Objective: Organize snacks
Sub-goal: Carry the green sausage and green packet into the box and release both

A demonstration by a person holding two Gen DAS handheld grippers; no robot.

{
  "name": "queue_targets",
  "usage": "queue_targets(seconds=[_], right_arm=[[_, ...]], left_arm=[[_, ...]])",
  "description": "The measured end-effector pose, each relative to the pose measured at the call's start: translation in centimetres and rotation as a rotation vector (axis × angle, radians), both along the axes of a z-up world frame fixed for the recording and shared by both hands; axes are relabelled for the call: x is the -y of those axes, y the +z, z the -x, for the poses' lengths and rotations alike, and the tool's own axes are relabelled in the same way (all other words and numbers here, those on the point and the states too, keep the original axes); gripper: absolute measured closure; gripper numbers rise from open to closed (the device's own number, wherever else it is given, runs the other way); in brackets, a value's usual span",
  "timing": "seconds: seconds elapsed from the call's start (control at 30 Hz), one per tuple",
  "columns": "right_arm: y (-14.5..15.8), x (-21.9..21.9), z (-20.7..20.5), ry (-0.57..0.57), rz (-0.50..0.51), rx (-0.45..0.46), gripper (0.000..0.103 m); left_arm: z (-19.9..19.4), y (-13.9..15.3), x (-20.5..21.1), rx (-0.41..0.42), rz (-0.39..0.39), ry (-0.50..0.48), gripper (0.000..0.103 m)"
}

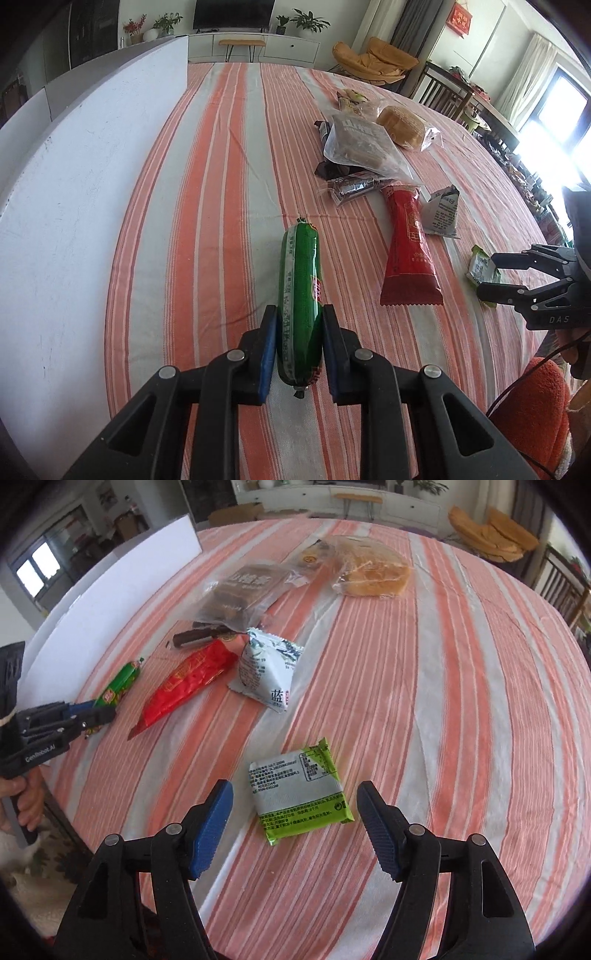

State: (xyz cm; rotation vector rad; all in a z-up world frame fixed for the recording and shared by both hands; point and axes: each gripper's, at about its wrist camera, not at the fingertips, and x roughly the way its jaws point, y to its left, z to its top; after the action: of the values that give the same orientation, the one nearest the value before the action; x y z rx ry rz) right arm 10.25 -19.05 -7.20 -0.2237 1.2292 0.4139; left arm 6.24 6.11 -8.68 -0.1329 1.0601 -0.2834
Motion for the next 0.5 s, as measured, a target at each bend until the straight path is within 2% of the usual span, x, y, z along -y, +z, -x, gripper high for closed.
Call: queue_targets(seconds=[0.1, 0.17, 0.23, 0.3, 0.4, 0.5], right_arm=[[-0.9, 0.1, -1.4, -0.015, 0.019, -0.098, 0.033], [-0.7, -0.3, -1.3, 0.024, 0.048, -0.105, 0.048], [-0.6, -0.4, -0.8, 0.031, 0.065, -0.125, 0.049], [-0.4, -0.1, -0.3, -0.014, 0.059, -0.119, 0.05], [1.4, 1.7, 0.4, -0.132, -0.063, -0.09, 0.05], [4.8, 1.8, 1.1, -0.17, -0.224, -0.044, 0.05]], left_arm=[[1.0, 0.9, -0.1, 0.015, 0.019, -0.008, 0.081], [1.7, 1.5, 0.1, 0.026, 0.028, -0.019, 0.081], [2.4, 2.2, 0.2, 0.033, 0.052, -0.027, 0.081], [3.1, 3.3, 0.4, 0.046, 0.08, -0.034, 0.081], [4.4, 6.0, 0.3, 0.086, 0.129, -0.051, 0.081], [5.5, 9.3, -1.3, 0.119, 0.218, -0.042, 0.081]])
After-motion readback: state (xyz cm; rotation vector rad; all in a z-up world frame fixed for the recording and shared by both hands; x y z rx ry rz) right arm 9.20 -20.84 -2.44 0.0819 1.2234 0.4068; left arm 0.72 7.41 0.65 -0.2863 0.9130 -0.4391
